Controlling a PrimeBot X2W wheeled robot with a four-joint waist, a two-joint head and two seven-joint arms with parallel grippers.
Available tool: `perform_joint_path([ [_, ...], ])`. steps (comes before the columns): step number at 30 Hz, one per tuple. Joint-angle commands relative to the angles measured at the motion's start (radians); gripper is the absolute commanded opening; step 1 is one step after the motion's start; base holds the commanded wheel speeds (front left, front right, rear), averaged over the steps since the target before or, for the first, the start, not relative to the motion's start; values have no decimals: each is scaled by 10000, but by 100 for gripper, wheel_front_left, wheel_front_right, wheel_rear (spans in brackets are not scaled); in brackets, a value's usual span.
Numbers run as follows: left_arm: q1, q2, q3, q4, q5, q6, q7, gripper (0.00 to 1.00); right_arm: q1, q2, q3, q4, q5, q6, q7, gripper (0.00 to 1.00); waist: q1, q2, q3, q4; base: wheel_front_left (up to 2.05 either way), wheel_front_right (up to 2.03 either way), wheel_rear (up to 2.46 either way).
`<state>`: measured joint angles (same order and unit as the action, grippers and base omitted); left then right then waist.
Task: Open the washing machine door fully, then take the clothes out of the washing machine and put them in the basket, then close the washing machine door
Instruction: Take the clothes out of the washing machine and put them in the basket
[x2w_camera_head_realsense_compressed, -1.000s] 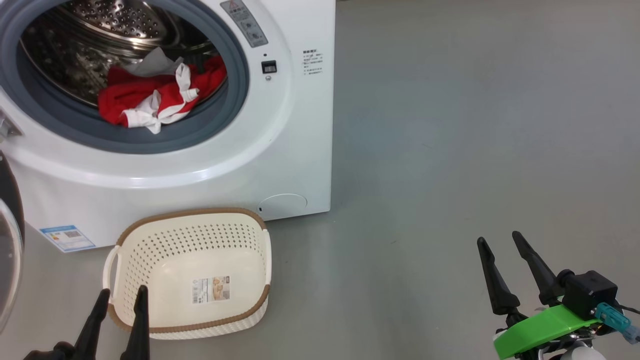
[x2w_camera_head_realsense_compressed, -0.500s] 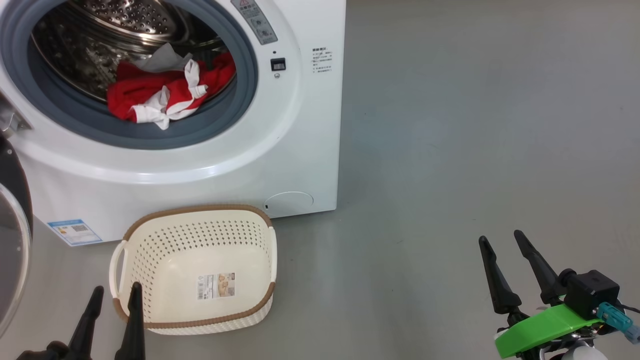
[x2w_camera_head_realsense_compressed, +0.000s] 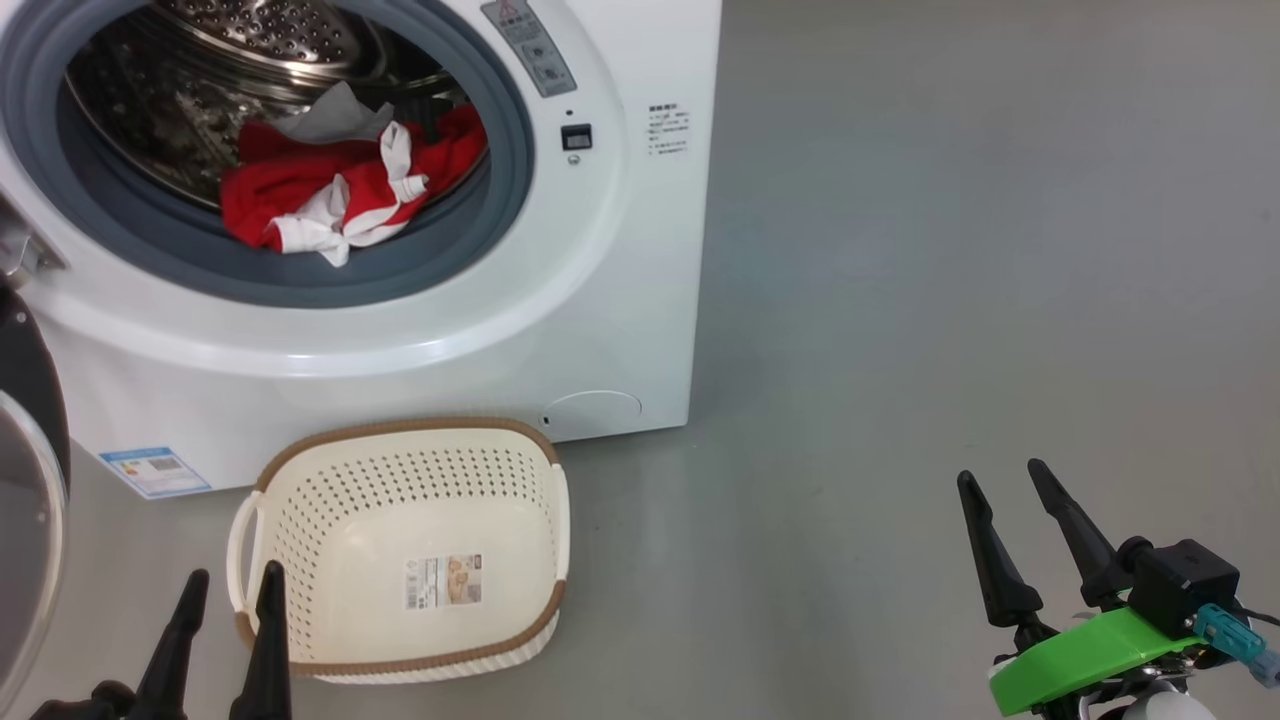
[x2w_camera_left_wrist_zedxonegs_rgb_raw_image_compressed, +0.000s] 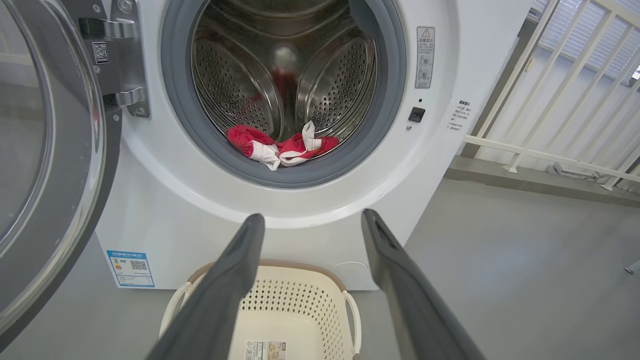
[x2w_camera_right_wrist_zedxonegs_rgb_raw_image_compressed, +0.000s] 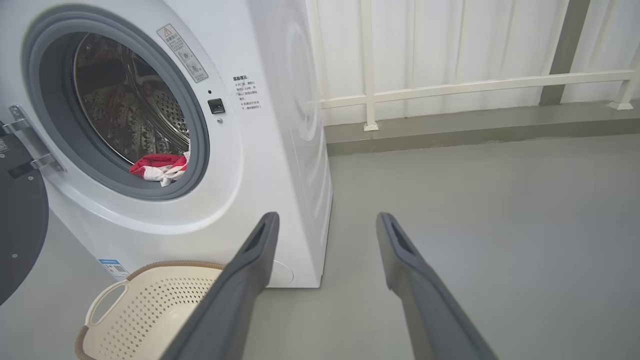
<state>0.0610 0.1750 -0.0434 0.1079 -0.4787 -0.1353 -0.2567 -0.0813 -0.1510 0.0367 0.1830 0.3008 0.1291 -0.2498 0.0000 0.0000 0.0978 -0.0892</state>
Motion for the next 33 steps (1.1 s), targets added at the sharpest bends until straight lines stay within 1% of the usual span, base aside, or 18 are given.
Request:
perform_joint_path([
  [1,-312,225,314,-285,-2,46,-51,100,-143,-4,195,-282,-83,16,-120,100,0,0,32,-4,93,-143,50],
  [8,-394,308,201,-284,61,46,-51,100,-194,28,197,-302,-109,16,-120,100,0,0,148,0,72,-92,20],
  [15,-516,278,277,-183,110,46,-51,100,-258,67,179,-321,-142,16,-120,100,0,0,231,11,6,-6,0],
  [25,-741,315,58,123,-57,46,-51,100,-356,128,206,-309,-147,16,-120,100,0,0,403,-24,0,0,0],
  [29,-1257,428,-256,498,-100,46,-51,100,-400,226,197,-334,-164,16,-120,100,0,0,598,-20,0,0,0],
  [33,-2294,640,-603,1132,-94,46,-51,100,-514,372,219,-356,-190,16,-120,100,0,0,886,-43,0,0,0],
])
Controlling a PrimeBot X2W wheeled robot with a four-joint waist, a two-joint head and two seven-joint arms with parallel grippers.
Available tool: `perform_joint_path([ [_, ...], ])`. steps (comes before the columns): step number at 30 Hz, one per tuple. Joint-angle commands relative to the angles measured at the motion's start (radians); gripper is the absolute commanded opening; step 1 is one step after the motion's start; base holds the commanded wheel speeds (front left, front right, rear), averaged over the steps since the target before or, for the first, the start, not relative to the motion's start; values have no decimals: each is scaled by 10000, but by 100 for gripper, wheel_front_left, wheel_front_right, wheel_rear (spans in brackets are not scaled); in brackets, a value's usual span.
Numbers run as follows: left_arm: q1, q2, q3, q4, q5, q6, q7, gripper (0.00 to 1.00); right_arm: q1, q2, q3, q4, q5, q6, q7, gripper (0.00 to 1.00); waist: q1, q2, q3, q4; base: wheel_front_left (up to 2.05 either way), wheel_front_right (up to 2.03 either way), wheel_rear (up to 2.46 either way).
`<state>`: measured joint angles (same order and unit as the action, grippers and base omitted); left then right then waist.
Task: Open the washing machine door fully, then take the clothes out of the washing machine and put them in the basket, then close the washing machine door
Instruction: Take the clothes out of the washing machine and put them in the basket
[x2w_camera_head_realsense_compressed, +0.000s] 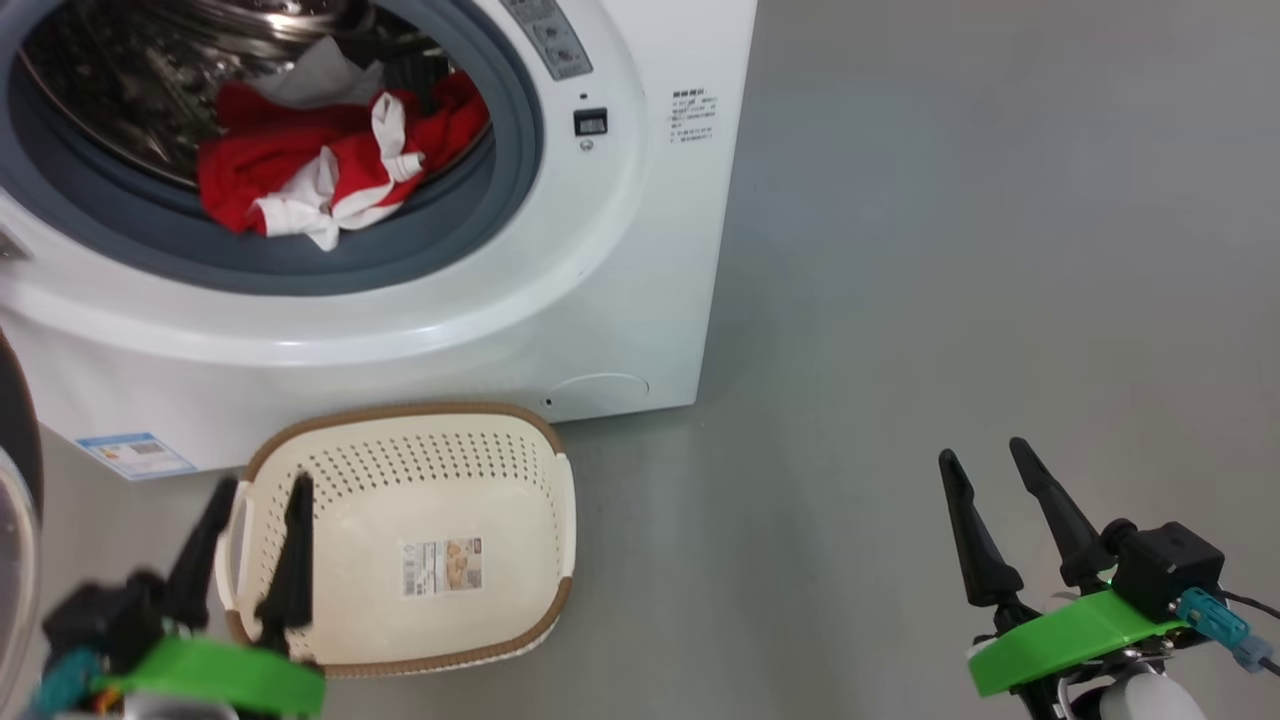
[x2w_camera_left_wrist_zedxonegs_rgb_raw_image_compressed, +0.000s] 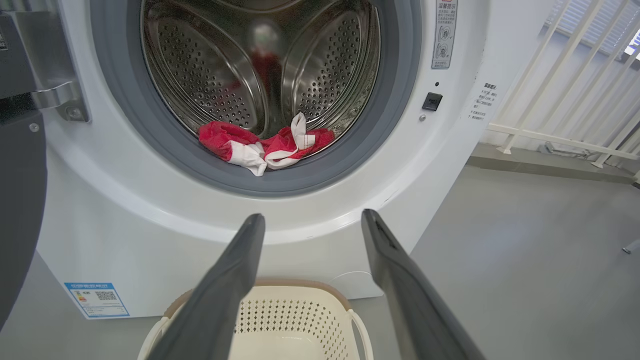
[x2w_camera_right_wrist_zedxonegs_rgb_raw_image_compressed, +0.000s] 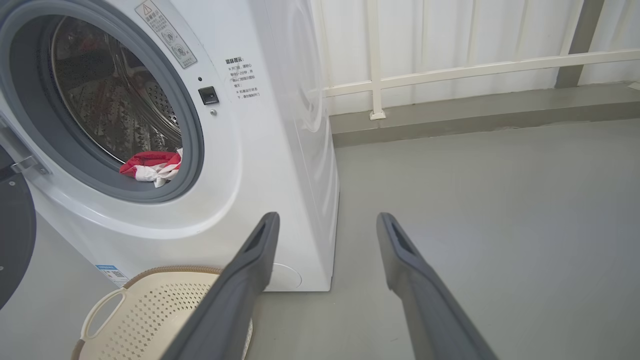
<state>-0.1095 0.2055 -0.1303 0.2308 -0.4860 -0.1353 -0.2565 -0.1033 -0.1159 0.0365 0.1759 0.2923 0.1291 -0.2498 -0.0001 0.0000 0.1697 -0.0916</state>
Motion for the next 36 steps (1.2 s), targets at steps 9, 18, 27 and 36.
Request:
perform_joint_path([
  [9,-3711,1005,-1076,2585,-163,46,311,100,-785,364,426,-310,-140,16,-120,100,1,0,977,-384,0,0,0],
  [18,-6893,1215,-2276,4747,-312,46,1402,100,-1135,592,469,-411,-137,16,-120,100,1,0,1822,-757,0,0,0],
  [27,-9209,1332,-3017,6430,-211,46,1645,100,-1611,651,667,-579,44,16,-120,100,1,0,2533,-1198,0,0,0],
  [36,-11076,1733,-3854,7979,-24,46,1810,100,-2032,655,971,-759,539,16,-120,100,1,0,3460,-1679,0,0,0],
])
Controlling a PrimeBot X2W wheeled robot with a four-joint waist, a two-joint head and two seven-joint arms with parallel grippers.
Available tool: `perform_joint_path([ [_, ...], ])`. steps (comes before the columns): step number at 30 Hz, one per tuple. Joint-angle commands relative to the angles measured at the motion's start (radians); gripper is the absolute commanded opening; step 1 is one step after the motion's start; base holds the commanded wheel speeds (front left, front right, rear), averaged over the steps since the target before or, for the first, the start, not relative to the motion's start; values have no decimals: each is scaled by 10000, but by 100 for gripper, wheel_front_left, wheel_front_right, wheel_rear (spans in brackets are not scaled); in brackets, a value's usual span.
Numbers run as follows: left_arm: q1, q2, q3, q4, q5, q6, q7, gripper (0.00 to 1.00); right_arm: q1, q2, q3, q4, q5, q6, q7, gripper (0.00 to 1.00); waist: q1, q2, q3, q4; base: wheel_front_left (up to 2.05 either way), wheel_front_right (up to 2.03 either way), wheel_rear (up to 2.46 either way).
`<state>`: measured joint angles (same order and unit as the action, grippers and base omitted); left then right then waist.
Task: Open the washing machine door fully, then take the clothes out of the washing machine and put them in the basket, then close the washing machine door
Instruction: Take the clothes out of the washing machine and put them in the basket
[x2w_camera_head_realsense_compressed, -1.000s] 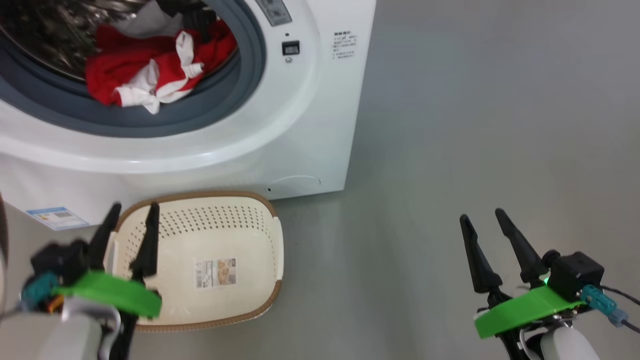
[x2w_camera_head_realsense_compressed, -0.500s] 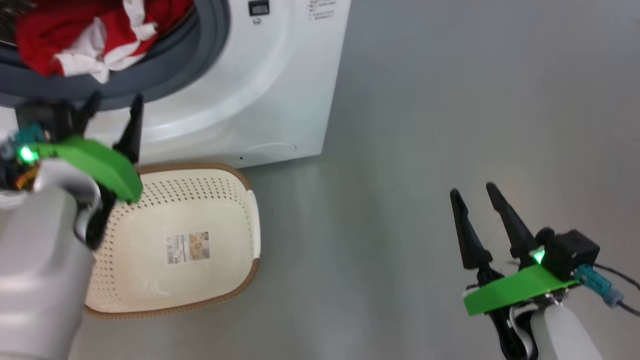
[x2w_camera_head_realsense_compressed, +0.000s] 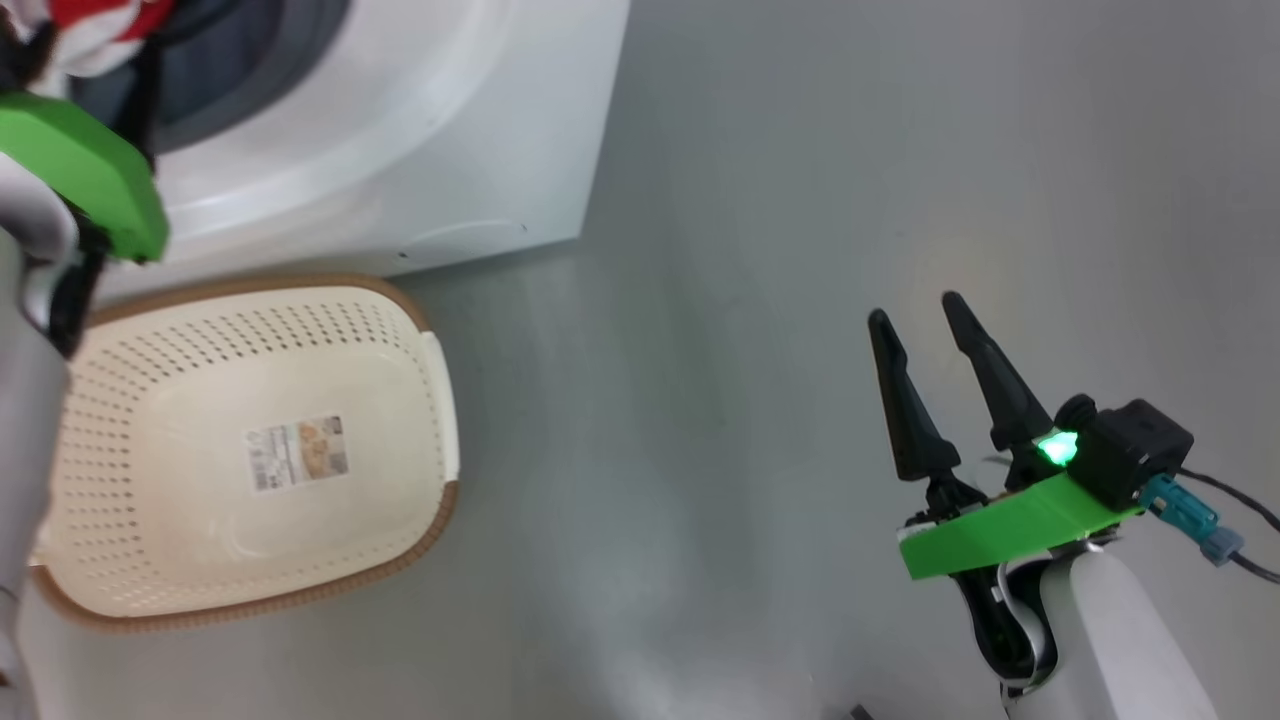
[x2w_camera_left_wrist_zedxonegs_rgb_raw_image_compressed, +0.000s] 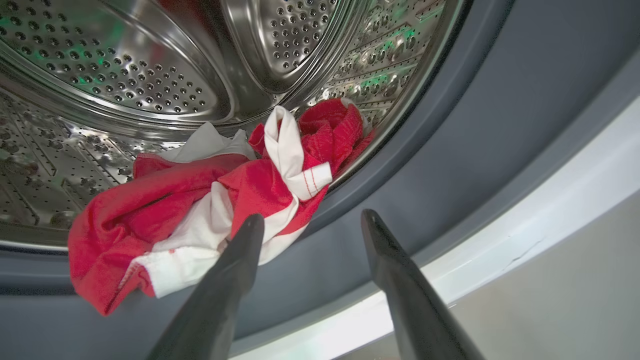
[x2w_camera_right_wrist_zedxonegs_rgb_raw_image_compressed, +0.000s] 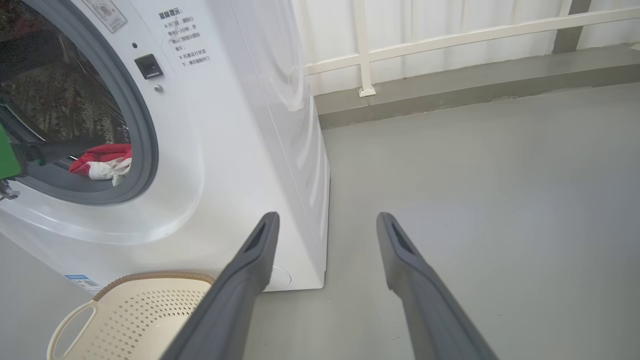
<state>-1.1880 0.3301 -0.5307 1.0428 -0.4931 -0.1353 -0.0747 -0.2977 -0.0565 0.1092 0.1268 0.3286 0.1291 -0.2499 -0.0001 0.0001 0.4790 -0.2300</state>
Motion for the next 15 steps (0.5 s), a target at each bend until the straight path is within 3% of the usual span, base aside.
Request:
perform_joint_path([
  [1,-462,547,64,4,62,46,5,100,-138,61,284,-291,227,16,-118,100,1,-1,477,-352,0,0,0],
  [15,-2176,1392,-943,1255,13,46,24,100,-572,62,561,-517,781,16,-118,100,1,-1,1521,-1095,0,0,0],
])
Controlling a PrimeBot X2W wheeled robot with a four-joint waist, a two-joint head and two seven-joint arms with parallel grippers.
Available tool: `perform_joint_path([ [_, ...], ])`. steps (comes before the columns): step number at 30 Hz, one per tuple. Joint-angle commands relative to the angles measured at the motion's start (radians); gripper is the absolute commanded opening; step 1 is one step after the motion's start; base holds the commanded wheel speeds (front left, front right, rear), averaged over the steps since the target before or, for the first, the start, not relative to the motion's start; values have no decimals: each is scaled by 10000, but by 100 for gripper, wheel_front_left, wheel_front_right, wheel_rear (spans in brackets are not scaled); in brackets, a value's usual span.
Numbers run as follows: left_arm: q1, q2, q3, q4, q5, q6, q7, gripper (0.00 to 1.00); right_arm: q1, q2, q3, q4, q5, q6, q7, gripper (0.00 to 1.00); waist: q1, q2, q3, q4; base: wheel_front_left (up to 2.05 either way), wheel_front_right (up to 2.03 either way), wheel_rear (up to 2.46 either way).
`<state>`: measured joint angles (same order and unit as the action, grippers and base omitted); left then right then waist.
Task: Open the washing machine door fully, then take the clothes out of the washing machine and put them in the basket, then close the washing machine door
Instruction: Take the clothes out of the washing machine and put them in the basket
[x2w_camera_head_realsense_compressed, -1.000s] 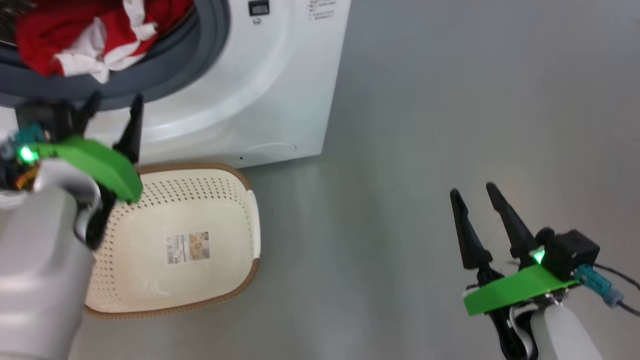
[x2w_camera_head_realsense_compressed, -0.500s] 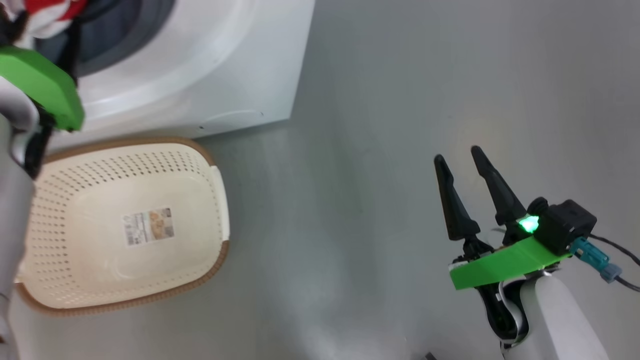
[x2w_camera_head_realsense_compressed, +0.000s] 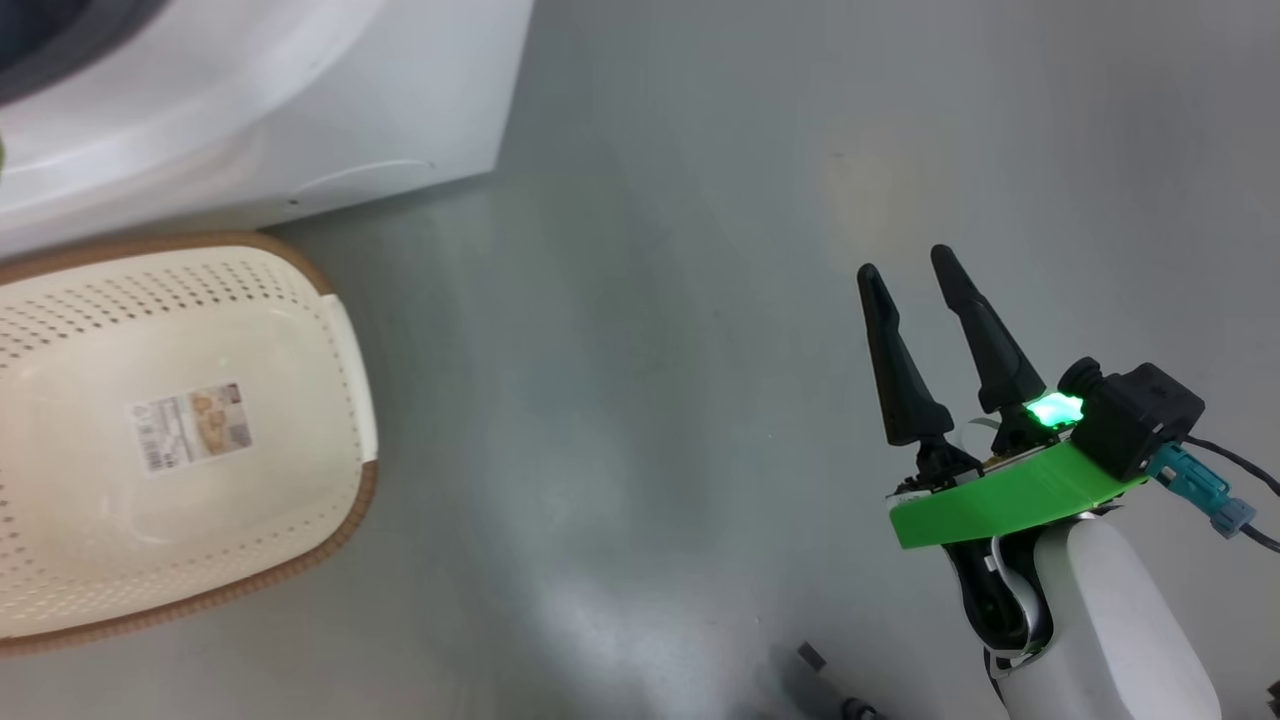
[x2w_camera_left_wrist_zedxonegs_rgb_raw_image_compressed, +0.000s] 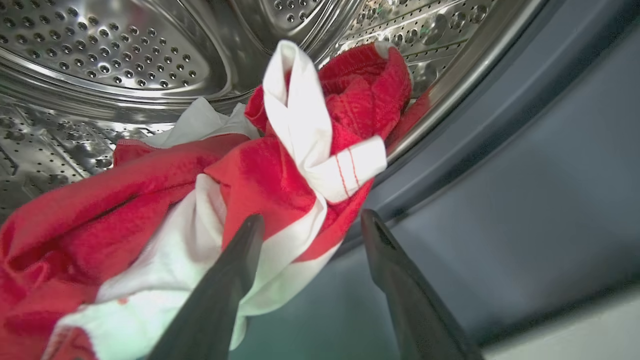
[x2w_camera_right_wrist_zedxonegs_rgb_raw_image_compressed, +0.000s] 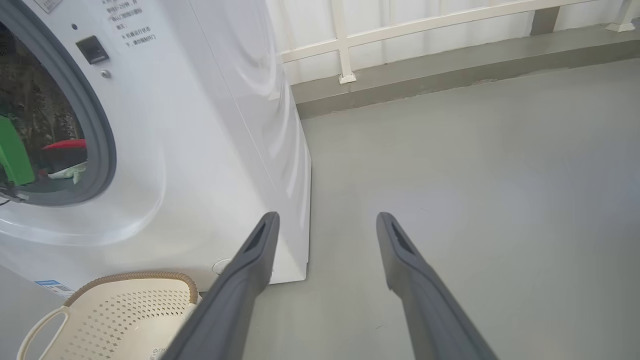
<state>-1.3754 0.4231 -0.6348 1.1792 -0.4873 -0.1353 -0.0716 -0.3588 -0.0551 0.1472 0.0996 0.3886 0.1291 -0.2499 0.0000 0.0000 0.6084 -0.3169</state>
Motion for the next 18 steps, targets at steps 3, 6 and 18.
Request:
perform_joint_path([
  [3,-489,584,-59,44,-130,46,2,100,9,48,161,-291,246,16,-118,100,0,0,355,-307,0,0,0],
  [6,-656,692,-222,246,-227,46,-55,100,0,48,152,-334,264,16,-118,100,0,0,454,-352,0,0,0],
  [18,-810,561,-506,620,-436,46,-750,0,-119,49,116,-319,159,16,-118,100,0,0,317,-220,0,0,0],
])
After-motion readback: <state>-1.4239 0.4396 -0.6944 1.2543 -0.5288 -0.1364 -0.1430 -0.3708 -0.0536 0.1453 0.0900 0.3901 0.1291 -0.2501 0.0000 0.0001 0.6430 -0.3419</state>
